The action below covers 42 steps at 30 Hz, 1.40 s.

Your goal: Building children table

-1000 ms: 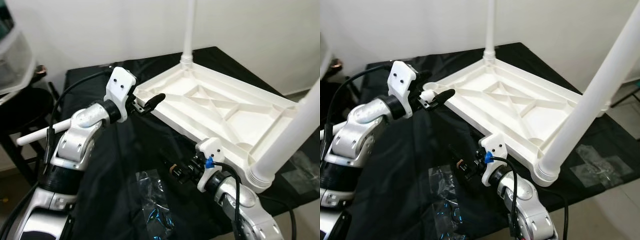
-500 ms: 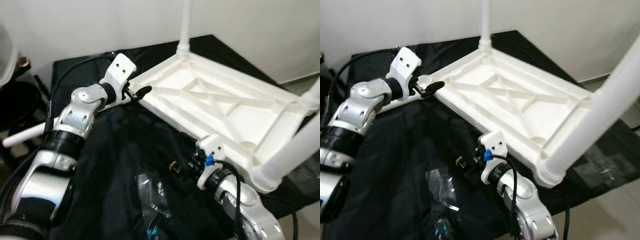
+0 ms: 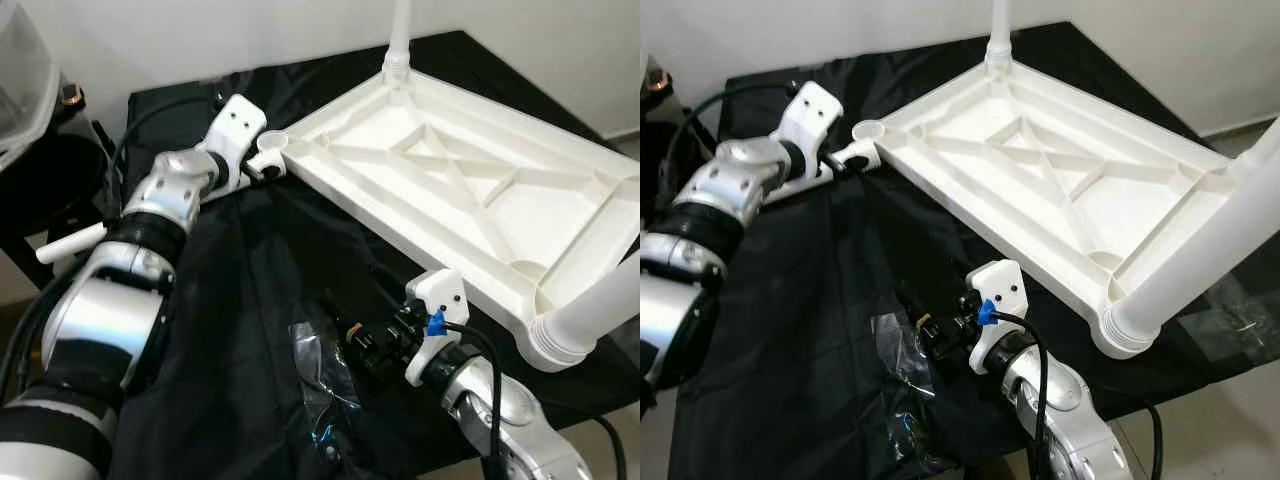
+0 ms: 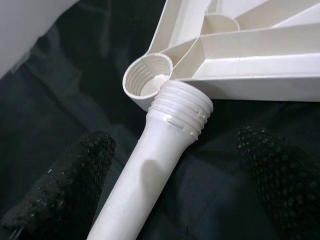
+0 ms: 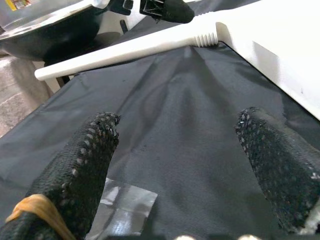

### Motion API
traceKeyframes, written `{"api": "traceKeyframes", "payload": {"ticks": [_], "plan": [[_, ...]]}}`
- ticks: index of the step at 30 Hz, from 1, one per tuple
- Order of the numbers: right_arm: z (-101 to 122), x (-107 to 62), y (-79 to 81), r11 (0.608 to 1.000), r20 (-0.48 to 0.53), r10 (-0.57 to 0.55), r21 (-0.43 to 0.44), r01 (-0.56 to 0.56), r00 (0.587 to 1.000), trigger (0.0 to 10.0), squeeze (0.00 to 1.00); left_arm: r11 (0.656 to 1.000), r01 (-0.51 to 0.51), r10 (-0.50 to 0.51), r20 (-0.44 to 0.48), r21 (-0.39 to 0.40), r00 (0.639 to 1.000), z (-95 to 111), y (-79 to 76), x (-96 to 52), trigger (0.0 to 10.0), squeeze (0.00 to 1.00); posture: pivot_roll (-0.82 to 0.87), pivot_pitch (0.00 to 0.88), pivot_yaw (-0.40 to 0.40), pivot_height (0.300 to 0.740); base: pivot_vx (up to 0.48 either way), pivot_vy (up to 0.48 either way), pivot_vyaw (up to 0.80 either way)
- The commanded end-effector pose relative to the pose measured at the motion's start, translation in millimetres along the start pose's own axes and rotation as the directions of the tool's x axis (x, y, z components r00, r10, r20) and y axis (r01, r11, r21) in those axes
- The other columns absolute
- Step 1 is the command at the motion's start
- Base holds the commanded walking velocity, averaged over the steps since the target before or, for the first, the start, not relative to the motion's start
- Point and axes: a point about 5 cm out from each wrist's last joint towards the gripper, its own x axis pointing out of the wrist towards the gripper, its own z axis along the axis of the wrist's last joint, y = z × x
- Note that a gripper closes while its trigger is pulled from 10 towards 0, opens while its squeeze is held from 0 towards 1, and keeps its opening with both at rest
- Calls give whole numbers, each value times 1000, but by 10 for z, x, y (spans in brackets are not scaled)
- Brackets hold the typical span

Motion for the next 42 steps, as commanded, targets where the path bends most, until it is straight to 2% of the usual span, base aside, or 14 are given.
{"api": "traceKeyframes", "payload": {"ticks": [1,9,10,14,19,22,26,27,28,32,34,36,39,42], "plan": [[6,-41,44,1000,-5,7,24,-7,1000,10000,0,1000,-12,13,-48,10,999,-98,4,8,10000,0,-113,310,58,740,0,0,0],[72,-123,92,999,-3,1,52,-1,1000,10000,0,997,-56,54,-29,-61,998,-47,89,-4,10000,0,-125,354,55,740,0,0,0],[106,-159,96,998,0,-6,61,6,1000,10000,0,994,-69,67,-20,-86,998,-24,134,-17,10000,0,-140,391,52,740,0,0,0],[207,-230,66,997,12,-39,68,38,999,10000,0,986,-104,107,16,-133,994,63,288,-71,10000,0,-151,416,45,740,0,0,0],[305,-258,17,995,21,-72,69,71,997,10000,0,988,-87,93,41,-126,995,181,385,-112,10000,0,-158,435,44,740,0,0,0],[349,-267,-26,993,25,-99,66,97,995,10000,0,998,-31,31,1,-58,1000,166,360,-112,10000,0,-157,444,45,740,0,0,0],[369,-269,-35,992,27,-108,68,106,994,10000,0,1000,16,-17,-48,-20,999,102,329,-109,10000,0,-157,446,44,740,0,0,0],[379,-270,-32,992,27,-110,69,108,994,10000,0,999,35,-35,-72,-2,997,72,321,-111,1804,0,-157,448,47,740,0,0,0],[390,-268,-29,991,30,-112,73,110,993,10000,0,997,67,-63,-100,34,993,42,308,-114,0,0,-158,446,47,740,0,0,0],[407,-265,-27,991,32,-115,77,113,993,10000,0,989,114,-101,-134,90,986,15,292,-120,0,0,-157,446,47,740,0,0,0],[423,-260,-34,990,34,-121,81,118,992,10000,0,979,142,-119,-151,149,981,27,295,-127,0,0,-157,442,49,740,0,0,0],[423,-260,-34,990,34,-121,81,118,992,10000,0,979,142,-119,-151,149,981,27,295,-127,0,0,-157,442,49,740,0,0,0],[448,-245,-51,989,33,-127,87,123,991,10000,0,942,201,-154,-186,267,971,80,339,-164,0,0,-150,434,51,740,0,0,0],[460,-229,-61,988,33,-129,89,125,991,10000,0,928,219,-161,-207,302,965,97,363,-181,0,0,-141,431,54,740,0,0,0]]}}
